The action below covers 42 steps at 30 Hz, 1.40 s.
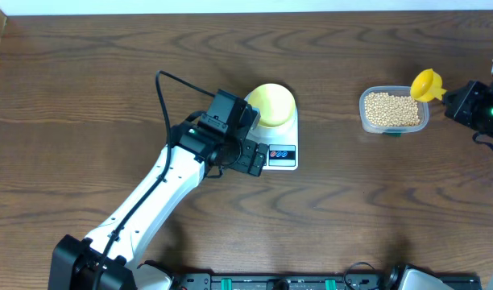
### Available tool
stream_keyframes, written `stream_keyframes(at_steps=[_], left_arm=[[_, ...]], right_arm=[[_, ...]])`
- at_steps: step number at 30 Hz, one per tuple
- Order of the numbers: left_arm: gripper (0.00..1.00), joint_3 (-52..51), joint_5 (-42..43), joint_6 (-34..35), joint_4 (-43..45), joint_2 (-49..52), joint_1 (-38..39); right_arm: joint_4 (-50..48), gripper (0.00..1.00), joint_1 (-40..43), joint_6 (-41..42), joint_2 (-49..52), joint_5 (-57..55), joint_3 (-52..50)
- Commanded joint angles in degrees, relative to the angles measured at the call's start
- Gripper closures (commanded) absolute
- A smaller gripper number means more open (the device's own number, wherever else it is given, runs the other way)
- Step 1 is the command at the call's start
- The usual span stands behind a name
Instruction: Scoop item into bowl and weigh 50g on scale
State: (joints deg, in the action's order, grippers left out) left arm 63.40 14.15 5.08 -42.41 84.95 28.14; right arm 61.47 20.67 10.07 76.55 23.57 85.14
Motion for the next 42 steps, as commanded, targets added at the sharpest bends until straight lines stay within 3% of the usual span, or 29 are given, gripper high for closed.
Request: stream_keyframes(at_steps=[1,9,21,30,42], left_arm=[[0.06,0.2,-1.4,3.3,-1.9,-0.8,0.0],[0.06,0.2,-1.4,5.6,-4.2,-1.8,0.0],[0.06,-1.7,-4.8,5.8,-7.0,-14.1,0.0],[0.06,-7.0,-2.6,5.7,3.0,-11.5,0.0],[0.06,-7.0,-0.7,5.1,6.3,-9.0,0.0]], right_arm=[[0.0,0.99,-0.1,-0.8,0.0,-0.1,0.5],[-1.2,0.99,-0.1,-0.7,0.0,-0.1,0.5],[0.1,0.99,-0.1,-0.7,0.0,-0.1,0.3],[1.0,0.99,-0.2,-0.7,0.0,0.0,0.3],[1.2,0.99,-0.2,-0.7,0.0,2.5,0.3]])
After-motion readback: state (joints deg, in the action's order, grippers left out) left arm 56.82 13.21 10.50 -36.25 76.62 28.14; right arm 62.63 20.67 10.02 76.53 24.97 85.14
